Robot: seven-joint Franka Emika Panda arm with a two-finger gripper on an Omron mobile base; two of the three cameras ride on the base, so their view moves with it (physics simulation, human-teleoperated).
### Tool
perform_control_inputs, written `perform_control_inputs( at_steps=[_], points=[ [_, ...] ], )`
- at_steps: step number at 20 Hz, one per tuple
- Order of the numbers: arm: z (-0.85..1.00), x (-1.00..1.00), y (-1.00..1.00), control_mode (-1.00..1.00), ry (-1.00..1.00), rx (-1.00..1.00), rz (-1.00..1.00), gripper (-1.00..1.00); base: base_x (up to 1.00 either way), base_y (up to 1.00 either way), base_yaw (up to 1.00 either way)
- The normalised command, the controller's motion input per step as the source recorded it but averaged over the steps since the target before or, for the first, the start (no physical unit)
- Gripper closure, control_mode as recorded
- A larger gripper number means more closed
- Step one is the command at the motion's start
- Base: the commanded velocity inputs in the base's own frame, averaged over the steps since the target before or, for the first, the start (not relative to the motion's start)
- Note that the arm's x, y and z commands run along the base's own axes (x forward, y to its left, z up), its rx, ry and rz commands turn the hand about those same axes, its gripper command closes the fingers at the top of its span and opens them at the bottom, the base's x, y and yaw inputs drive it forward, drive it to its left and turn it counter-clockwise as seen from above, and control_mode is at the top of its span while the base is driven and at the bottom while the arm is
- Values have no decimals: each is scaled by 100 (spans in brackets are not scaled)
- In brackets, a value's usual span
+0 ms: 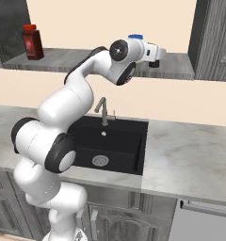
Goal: Collect the paprika, mayonnaise, and shaker from the cabinet and place them next to the stove.
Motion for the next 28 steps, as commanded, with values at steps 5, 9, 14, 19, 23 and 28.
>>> perform_control_inputs(
  at_steps=[5,9,14,19,23,28],
  points=[
    [-11,17,-16,-100,0,0,0,-100,0,0,0],
    [-16,14,-15,-100,0,0,0,-100,0,0,0],
    [-16,10,-6,-100,0,0,0,-100,0,0,0],
    [-11,6,-25,-100,0,0,1,-100,0,0,0],
    [-3,10,-21,-100,0,0,1,-100,0,0,0],
    [-2,11,-1,-100,0,0,1,-100,0,0,0]
  ],
)
